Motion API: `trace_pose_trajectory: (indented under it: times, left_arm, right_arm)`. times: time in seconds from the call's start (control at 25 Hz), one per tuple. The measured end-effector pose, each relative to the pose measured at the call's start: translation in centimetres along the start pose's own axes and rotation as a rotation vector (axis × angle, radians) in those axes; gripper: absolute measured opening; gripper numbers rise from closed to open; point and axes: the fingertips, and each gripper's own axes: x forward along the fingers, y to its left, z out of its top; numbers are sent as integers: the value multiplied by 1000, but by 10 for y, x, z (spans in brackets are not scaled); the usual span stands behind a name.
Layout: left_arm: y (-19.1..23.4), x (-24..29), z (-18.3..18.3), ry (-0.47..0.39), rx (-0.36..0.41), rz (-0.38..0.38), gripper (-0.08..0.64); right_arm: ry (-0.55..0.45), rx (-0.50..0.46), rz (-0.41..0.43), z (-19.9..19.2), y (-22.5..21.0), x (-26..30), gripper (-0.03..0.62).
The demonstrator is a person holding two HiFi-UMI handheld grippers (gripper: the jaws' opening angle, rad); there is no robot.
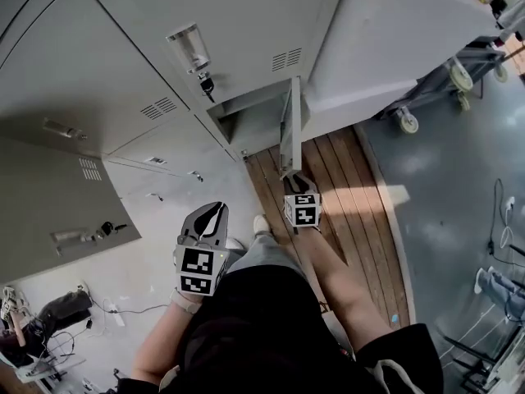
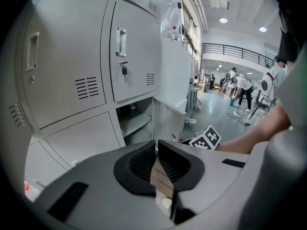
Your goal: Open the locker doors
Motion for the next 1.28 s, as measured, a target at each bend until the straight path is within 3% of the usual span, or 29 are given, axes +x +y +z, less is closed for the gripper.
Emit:
trace_pose_trajectory:
  times: [0.28, 0.76, 1.04, 1.28]
  left_arm:
    - [-12, 7, 0, 12, 17, -63, 35]
    - [-17, 7, -4, 11, 16, -84, 35]
    - [-16, 2, -4, -8, -4, -91, 35]
    - [-4, -7, 10, -63, -29, -93, 35]
  right_arm:
    - [-9, 74, -105, -7, -57, -21, 103]
    - [-41, 160, -224, -2, -122, -36, 92]
    - [-64, 176, -242, 4, -118, -62, 91]
    - [-112, 183, -200, 28, -83, -104, 39]
